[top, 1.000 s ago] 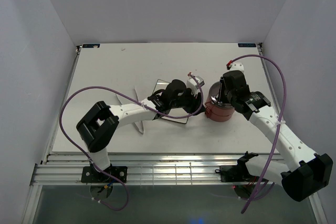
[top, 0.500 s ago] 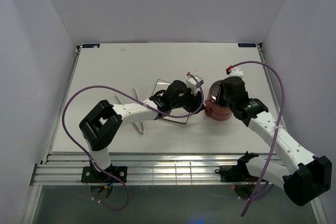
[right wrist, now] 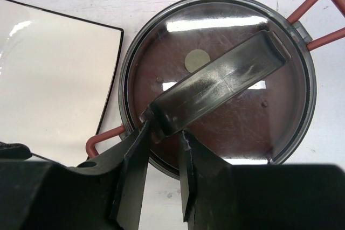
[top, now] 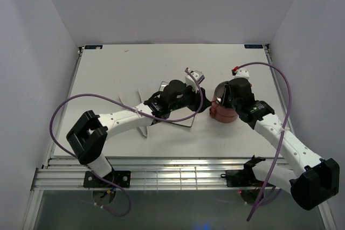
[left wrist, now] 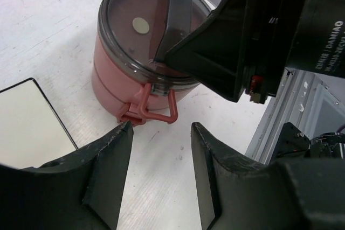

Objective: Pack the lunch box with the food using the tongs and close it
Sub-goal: Close the box lid on the packing box.

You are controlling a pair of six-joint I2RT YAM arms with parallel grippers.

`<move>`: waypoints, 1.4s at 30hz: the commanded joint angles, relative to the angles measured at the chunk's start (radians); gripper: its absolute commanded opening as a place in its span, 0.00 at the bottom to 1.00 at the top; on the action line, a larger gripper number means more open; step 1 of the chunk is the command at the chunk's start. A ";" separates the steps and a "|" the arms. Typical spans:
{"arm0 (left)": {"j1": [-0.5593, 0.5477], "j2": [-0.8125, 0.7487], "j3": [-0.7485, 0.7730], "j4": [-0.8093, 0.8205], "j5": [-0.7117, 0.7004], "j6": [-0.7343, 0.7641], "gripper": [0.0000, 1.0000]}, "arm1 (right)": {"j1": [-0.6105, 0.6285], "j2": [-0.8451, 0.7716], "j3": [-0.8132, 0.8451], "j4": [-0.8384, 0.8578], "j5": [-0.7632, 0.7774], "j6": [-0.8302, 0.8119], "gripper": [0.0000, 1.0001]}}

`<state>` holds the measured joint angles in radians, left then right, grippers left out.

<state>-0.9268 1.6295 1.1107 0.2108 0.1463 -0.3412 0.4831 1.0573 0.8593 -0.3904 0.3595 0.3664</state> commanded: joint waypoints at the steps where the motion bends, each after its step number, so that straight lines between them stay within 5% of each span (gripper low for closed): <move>1: -0.006 -0.037 -0.011 -0.033 -0.057 -0.007 0.58 | -0.006 -0.003 0.030 -0.090 -0.019 -0.004 0.33; 8: -0.003 -0.085 -0.020 -0.060 -0.116 0.021 0.61 | -0.006 -0.095 0.124 -0.271 -0.066 -0.052 0.36; 16: -0.001 -0.186 -0.049 -0.128 -0.151 0.044 0.62 | -0.006 -0.117 0.006 -0.240 -0.269 -0.103 0.14; 31: -0.001 -0.465 -0.146 -0.125 -0.217 0.061 0.66 | -0.001 -0.003 0.024 -0.113 -0.330 -0.098 0.16; 42: -0.001 -0.435 -0.143 -0.117 -0.232 0.062 0.67 | -0.001 0.033 0.057 -0.077 -0.314 -0.096 0.16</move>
<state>-0.9268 1.1919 0.9710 0.0967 -0.0715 -0.2863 0.4797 1.0893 0.8745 -0.5175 0.0456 0.2794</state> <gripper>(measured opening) 0.665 0.163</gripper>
